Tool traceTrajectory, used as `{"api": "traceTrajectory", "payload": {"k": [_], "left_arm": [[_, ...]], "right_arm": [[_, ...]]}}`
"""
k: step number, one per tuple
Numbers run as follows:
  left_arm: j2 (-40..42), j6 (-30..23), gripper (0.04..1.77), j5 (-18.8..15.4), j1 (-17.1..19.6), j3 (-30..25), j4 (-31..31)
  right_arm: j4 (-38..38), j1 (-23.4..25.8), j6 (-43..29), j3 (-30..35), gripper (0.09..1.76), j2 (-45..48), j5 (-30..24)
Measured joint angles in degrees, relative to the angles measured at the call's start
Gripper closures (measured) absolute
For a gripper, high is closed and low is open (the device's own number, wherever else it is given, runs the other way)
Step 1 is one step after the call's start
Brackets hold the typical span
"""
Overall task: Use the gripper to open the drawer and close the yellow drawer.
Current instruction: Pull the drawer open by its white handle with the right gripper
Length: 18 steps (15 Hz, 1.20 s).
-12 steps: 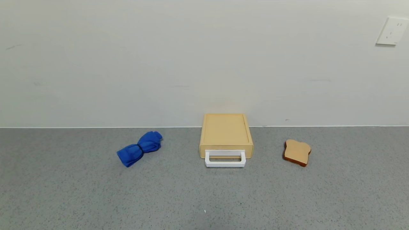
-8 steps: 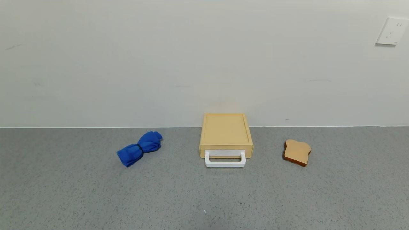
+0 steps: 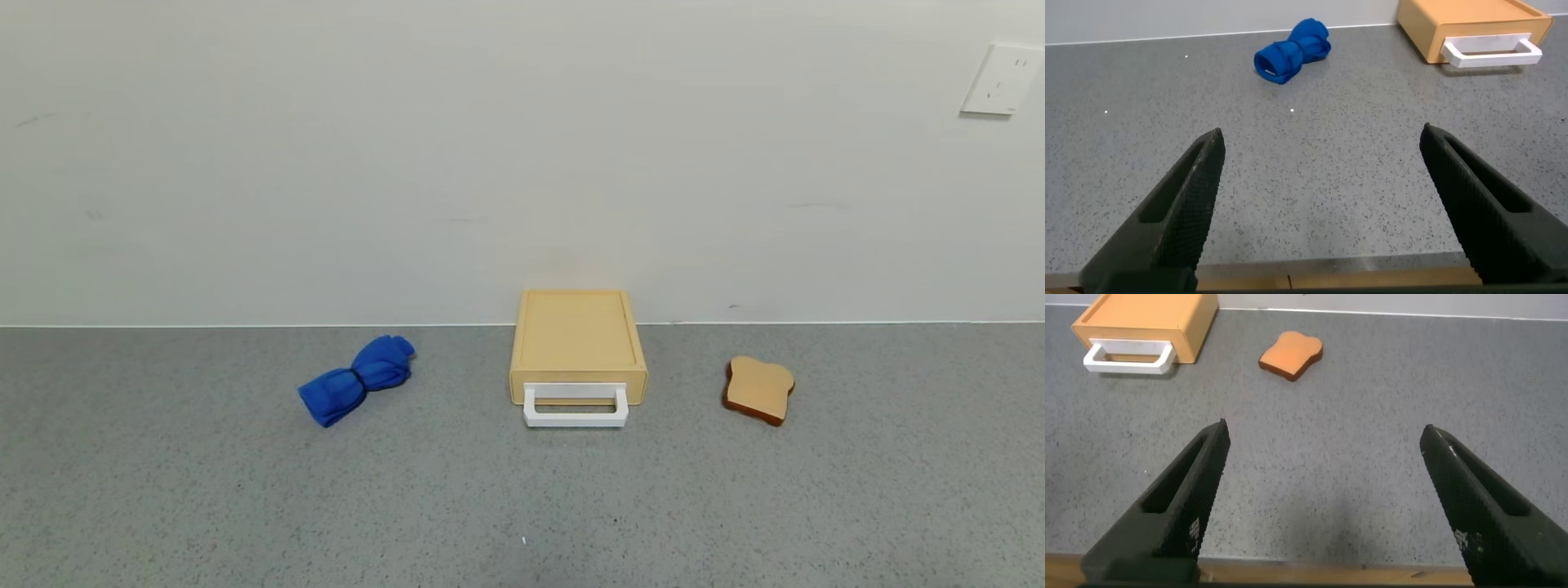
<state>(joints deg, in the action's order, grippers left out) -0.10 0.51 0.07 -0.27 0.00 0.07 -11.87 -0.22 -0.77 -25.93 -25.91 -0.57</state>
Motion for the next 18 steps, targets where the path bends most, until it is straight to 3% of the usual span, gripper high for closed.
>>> {"api": "traceTrajectory", "payload": {"k": [9, 14, 18], "left_arm": [[0.00, 0.09, 0.09, 0.02, 0.00, 0.00, 0.00], [0.00, 0.04, 0.09, -0.02, 0.00, 0.00, 0.09], [0.00, 0.06, 0.09, 0.00, 0.00, 0.00, 0.00]], "right_arm": [[-0.46, -1.57, -4.90, -28.32, 0.14, -41.42, 0.84], [-0.79, -9.23, -7.25, -41.70, 0.14, -61.28, 6.22], [-2.73, -15.46, -7.08, -49.86, 0.14, -71.56, 3.55]]}}
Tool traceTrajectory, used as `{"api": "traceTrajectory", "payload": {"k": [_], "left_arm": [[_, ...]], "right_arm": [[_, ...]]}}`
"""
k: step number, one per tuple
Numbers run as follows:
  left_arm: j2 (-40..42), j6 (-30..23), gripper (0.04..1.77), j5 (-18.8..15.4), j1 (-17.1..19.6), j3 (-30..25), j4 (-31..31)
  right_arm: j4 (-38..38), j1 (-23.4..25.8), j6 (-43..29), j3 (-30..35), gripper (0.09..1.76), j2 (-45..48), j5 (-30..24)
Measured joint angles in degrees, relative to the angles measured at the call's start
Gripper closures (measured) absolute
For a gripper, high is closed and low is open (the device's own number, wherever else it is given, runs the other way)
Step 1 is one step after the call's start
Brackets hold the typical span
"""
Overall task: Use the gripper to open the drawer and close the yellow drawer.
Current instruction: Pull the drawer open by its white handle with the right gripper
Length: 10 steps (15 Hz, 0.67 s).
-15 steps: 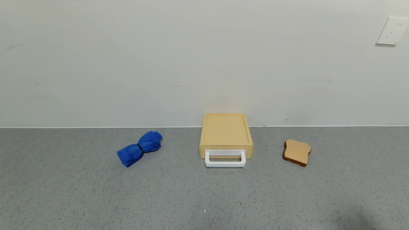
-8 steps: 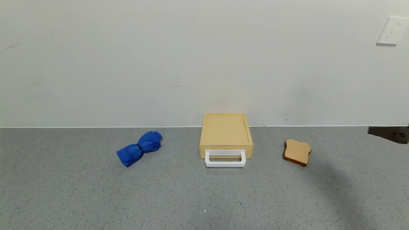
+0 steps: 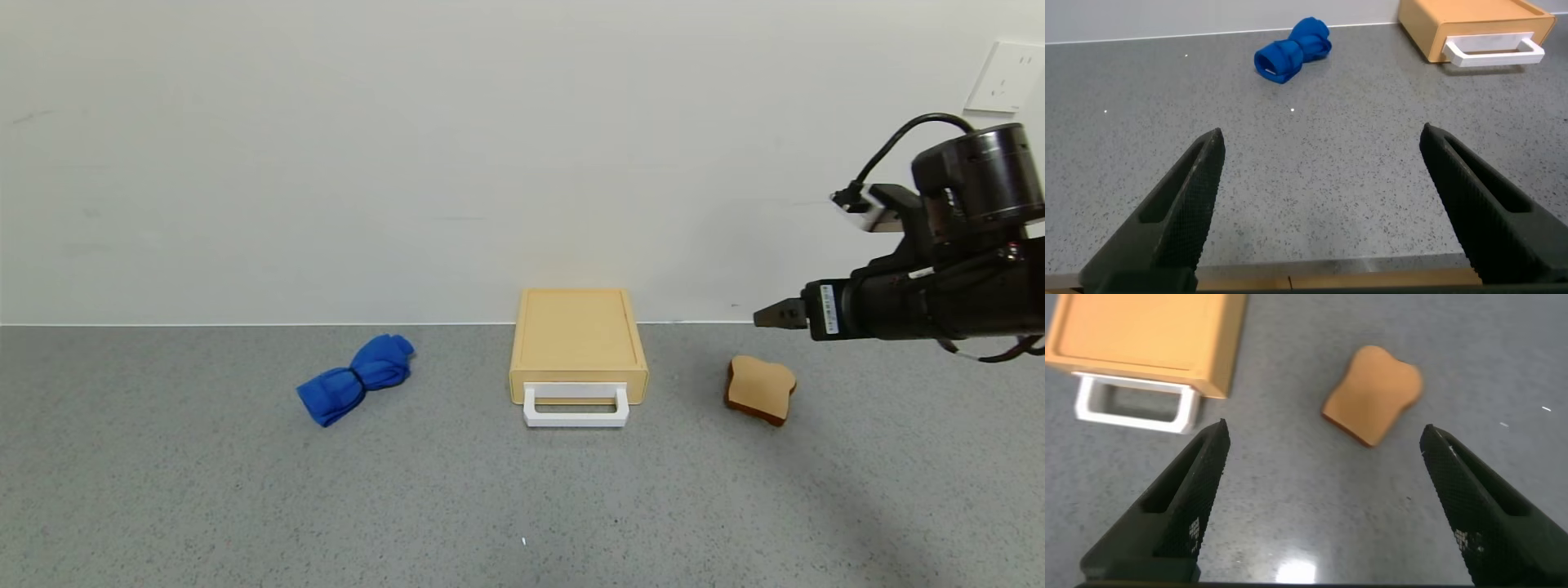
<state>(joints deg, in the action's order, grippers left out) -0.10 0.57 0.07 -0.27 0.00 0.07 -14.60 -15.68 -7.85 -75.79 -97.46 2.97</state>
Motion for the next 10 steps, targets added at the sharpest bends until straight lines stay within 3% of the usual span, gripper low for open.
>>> {"api": "traceTrajectory", "payload": {"k": [3, 10], "left_arm": [[0.00, 0.02, 0.09, 0.00, 0.00, 0.00, 0.04], [0.00, -0.22, 0.09, 0.06, 0.00, 0.00, 0.09]], "right_arm": [[-0.09, -1.51, 3.54, -3.12, 0.14, -3.97, -8.16], [-0.39, -1.62, 20.05, -4.14, 0.14, -6.40, -25.38]]}}
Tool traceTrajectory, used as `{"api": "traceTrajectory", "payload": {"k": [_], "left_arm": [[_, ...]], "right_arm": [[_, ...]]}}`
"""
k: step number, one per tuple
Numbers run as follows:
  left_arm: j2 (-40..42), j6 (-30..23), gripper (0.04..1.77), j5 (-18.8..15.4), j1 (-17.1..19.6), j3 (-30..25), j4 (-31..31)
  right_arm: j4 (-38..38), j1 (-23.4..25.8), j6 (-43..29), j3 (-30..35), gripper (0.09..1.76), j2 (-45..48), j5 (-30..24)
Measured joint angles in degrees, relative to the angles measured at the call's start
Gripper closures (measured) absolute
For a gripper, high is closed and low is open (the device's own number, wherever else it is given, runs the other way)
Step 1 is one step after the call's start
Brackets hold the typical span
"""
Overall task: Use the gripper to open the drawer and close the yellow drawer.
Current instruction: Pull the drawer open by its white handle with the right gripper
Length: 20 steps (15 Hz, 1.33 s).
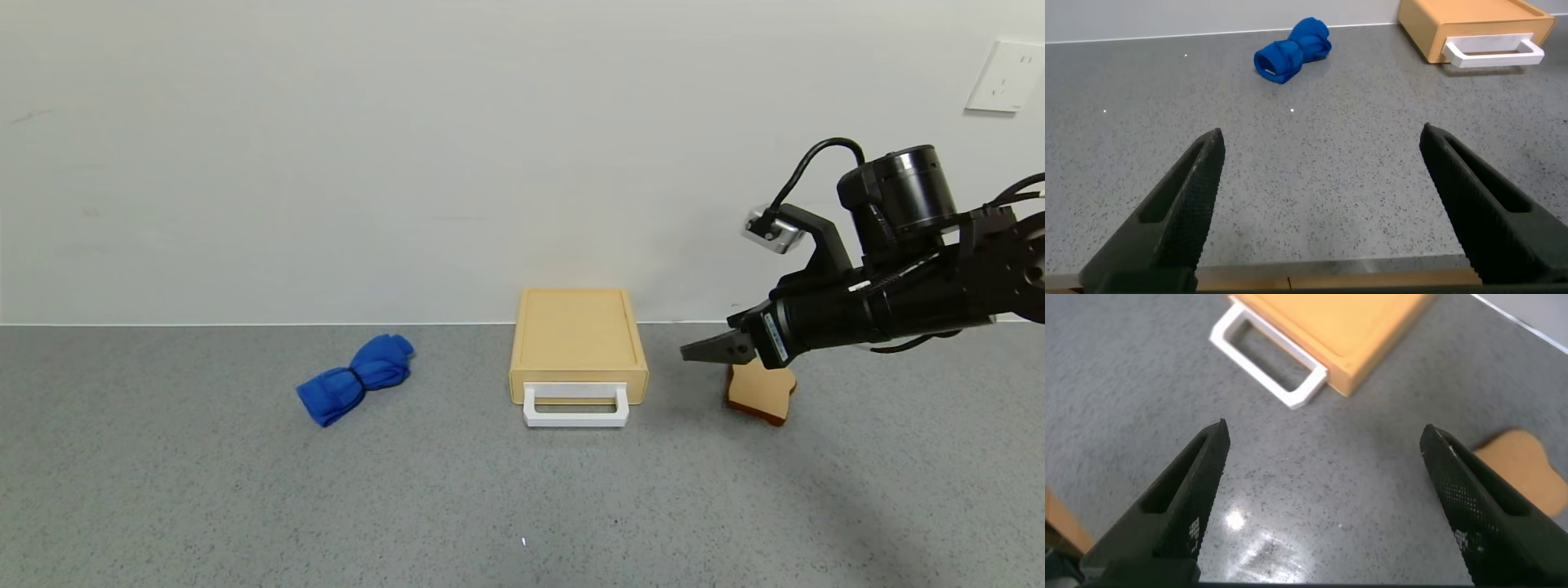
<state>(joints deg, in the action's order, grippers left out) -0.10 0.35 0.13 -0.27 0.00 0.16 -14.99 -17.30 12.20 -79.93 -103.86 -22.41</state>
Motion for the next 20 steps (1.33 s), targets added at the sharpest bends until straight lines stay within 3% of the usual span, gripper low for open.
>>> {"api": "traceTrajectory", "payload": {"k": [4, 7, 14, 20], "left_arm": [[0.00, 0.00, 0.09, -0.06, 0.00, 0.00, 0.06], [0.00, -0.02, 0.09, -0.06, 0.00, 0.00, 0.02], [0.00, 0.20, 0.09, -0.09, 0.00, 0.00, 0.02], [0.00, 0.22, 0.09, -0.06, 0.00, 0.00, 0.05]], "right_arm": [[-0.16, 0.40, 6.03, -0.99, 0.14, -2.26, -10.34], [-0.13, -0.30, 7.36, -3.66, 0.14, -5.36, -12.73], [-0.27, -6.34, 7.95, -12.11, 0.14, -15.21, -11.87], [-0.18, -11.12, 7.86, -16.07, 0.14, -22.32, -6.50]]}}
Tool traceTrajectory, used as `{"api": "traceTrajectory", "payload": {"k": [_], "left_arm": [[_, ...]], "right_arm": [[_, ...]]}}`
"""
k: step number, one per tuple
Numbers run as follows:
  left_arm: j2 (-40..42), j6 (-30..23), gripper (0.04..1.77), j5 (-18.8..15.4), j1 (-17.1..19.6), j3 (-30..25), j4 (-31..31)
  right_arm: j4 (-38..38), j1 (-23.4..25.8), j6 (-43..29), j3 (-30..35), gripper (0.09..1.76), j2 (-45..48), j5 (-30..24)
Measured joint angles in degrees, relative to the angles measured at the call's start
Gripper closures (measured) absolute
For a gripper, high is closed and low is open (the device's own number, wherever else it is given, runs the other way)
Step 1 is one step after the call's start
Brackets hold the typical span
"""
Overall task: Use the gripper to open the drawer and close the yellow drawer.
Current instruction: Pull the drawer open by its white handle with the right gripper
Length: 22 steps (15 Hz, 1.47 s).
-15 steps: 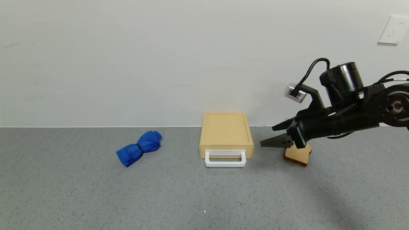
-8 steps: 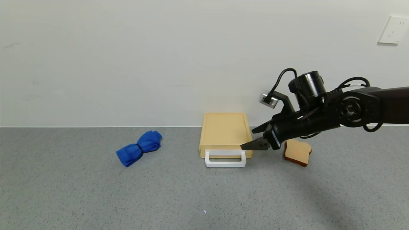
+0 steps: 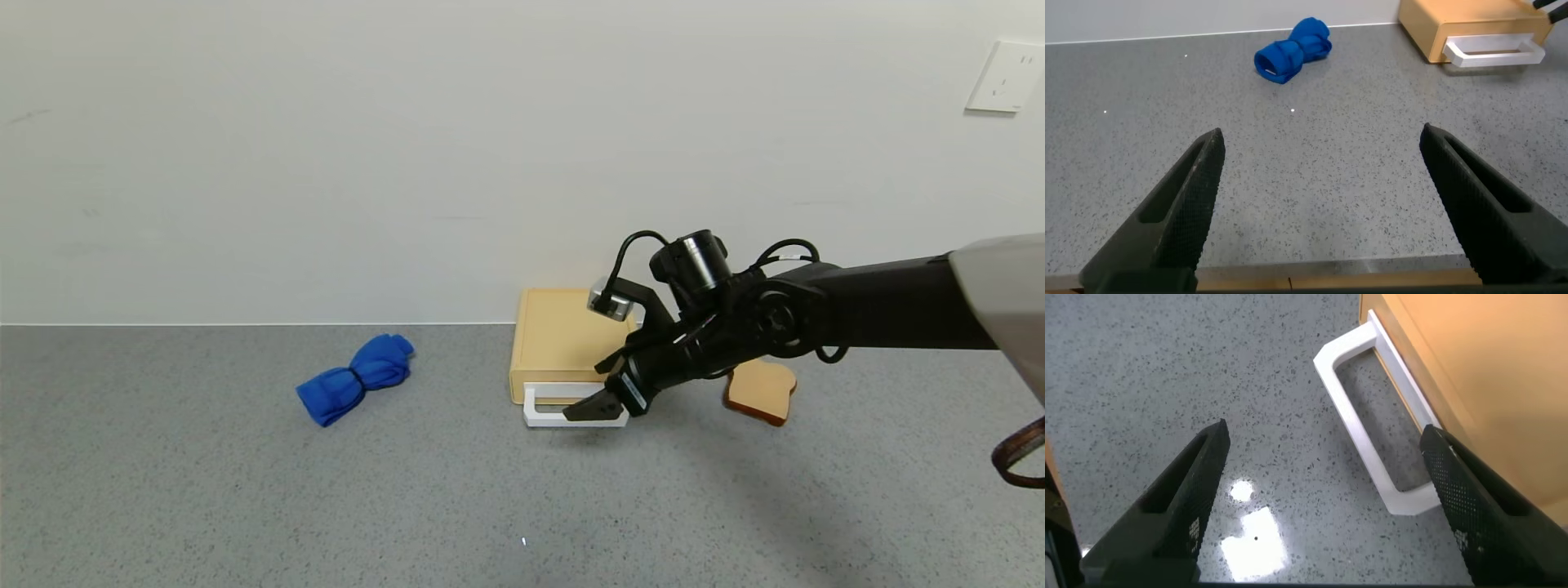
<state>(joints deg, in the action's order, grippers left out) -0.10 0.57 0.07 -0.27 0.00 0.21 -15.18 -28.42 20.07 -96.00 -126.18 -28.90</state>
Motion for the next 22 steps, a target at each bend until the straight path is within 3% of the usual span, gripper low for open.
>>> {"api": "traceTrajectory", "payload": {"k": [11, 18, 22], "left_arm": [[0.00, 0.22, 0.09, 0.00, 0.00, 0.00, 0.01], [0.00, 0.13, 0.09, 0.00, 0.00, 0.00, 0.04], [0.00, 0.22, 0.09, 0.00, 0.00, 0.00, 0.01]], "right_arm": [[-0.23, -5.16, -0.50, -6.14, 0.14, -7.97, 9.34], [-5.96, -6.69, -0.52, -14.82, 0.14, -12.43, 9.95], [-6.21, -6.95, -0.52, -16.52, 0.14, -14.38, 10.08]]}}
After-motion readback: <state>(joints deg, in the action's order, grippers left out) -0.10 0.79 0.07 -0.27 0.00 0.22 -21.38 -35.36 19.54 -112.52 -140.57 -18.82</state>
